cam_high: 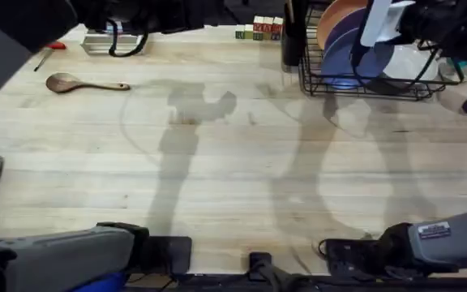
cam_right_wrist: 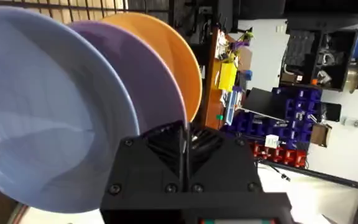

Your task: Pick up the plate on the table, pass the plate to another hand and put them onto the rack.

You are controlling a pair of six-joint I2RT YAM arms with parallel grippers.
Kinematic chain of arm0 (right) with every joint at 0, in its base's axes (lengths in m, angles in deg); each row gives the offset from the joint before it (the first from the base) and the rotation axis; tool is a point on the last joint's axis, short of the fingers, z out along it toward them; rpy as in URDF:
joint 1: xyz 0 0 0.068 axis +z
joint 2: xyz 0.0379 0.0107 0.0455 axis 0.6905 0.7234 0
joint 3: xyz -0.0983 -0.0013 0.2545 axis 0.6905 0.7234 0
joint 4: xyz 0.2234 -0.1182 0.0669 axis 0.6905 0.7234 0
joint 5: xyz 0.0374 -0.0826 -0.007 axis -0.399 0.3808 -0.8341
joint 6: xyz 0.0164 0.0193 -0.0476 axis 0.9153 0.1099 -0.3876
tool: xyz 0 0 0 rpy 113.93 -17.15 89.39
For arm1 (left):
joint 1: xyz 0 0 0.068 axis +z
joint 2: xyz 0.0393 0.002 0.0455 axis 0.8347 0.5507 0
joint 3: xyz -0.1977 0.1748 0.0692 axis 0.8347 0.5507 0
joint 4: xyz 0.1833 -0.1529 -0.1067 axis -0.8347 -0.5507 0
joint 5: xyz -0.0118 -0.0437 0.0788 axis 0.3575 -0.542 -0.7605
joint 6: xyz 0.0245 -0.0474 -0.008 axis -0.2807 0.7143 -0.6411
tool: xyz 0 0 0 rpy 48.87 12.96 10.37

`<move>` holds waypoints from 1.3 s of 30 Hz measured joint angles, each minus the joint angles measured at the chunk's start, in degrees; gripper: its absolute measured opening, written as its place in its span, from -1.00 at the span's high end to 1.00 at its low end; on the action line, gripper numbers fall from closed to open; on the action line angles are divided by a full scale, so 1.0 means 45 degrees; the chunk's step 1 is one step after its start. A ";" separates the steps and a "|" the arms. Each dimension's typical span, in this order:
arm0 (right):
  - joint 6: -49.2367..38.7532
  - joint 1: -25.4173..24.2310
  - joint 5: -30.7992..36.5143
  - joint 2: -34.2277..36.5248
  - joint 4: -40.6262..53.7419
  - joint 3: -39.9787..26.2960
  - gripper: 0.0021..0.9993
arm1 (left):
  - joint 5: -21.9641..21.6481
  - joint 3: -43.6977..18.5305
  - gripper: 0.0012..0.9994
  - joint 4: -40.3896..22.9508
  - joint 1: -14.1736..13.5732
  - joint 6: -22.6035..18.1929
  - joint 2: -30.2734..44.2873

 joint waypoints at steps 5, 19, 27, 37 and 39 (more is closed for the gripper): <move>0.0000 0.0135 0.0067 0.0000 0.0019 -0.0017 0.95 | 0.0000 0.0000 -0.99 0.0002 0.0000 0.0000 0.0000; -0.0009 0.0505 0.0102 0.0000 -0.0006 -0.0046 0.87 | 0.0000 0.0000 -0.99 0.0002 0.0000 0.0000 0.0000; -0.0005 0.0510 0.0093 0.0000 -0.0072 -0.0109 0.70 | 0.0000 0.0000 -0.99 -0.0001 0.0000 0.0005 0.0000; -0.0005 0.0515 0.0092 0.0000 -0.0102 -0.0182 0.53 | 0.0000 0.0000 -0.99 0.0002 0.0000 0.0005 0.0000; 0.0000 0.0515 0.0092 0.0000 -0.0107 -0.0192 0.51 | 0.0000 0.0000 -0.99 0.0002 0.0000 0.0005 0.0000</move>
